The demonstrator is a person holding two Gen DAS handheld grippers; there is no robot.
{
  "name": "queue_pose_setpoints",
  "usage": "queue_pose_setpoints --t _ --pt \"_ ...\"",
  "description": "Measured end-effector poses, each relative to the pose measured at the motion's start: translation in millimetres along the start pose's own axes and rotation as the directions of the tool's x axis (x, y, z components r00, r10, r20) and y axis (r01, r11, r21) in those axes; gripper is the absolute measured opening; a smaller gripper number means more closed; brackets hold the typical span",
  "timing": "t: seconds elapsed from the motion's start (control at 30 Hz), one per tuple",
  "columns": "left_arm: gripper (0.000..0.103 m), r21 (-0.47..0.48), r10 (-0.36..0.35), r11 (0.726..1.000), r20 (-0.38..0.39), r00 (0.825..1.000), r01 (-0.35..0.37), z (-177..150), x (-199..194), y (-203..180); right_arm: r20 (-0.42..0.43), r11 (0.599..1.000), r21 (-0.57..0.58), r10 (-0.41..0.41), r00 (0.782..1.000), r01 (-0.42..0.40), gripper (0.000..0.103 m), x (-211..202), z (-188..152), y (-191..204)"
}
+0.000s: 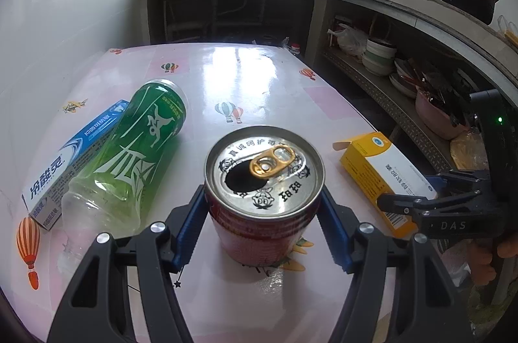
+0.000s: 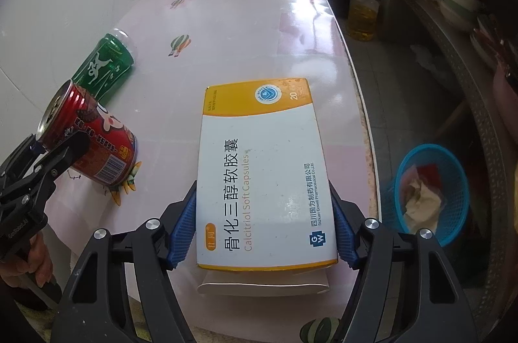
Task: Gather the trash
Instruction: 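Grasp the red can with the left gripper and lift it while the right holds the box, then carry box and can over the wastebasket and open both grippers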
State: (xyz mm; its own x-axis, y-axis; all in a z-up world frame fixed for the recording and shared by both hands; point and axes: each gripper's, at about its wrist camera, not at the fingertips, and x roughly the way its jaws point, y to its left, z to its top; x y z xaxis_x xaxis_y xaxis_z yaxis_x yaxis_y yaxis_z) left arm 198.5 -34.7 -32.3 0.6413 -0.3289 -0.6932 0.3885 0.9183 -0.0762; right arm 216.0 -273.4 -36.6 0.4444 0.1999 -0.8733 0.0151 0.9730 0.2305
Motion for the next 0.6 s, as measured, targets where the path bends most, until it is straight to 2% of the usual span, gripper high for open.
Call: queue_pose_setpoints --t 0.2,0.3,0.47,0.53,0.6 --pt "0.064 -0.003 -0.032 0.999 0.007 0.999 0.032 11.7 -4.2 -10.0 0.055 0.988 0.103 0.106 0.993 -0.111 0.067 -17.1 -3.1 -25.4" --pt "0.064 0.021 -0.056 0.998 0.023 0.998 0.055 22.1 -7.5 -25.9 0.098 0.977 0.155 0.129 0.987 -0.143 0.067 -30.1 -7.5 -43.2" --pt "0.064 0.093 -0.15 0.985 0.04 0.988 0.146 51.3 -5.0 -74.0 0.19 0.947 0.293 0.075 0.979 -0.13 0.067 -62.1 -18.2 -100.5" --pt "0.064 0.124 -0.201 0.973 0.034 0.979 0.196 61.3 -0.3 -99.4 0.213 0.925 0.367 0.021 0.977 -0.1 0.067 -73.4 -27.7 -130.5" --pt "0.064 0.15 -0.268 0.953 0.006 0.964 0.264 71.9 8.3 -129.0 0.21 0.886 0.459 -0.035 0.977 -0.066 0.067 -79.5 -41.8 -165.8"
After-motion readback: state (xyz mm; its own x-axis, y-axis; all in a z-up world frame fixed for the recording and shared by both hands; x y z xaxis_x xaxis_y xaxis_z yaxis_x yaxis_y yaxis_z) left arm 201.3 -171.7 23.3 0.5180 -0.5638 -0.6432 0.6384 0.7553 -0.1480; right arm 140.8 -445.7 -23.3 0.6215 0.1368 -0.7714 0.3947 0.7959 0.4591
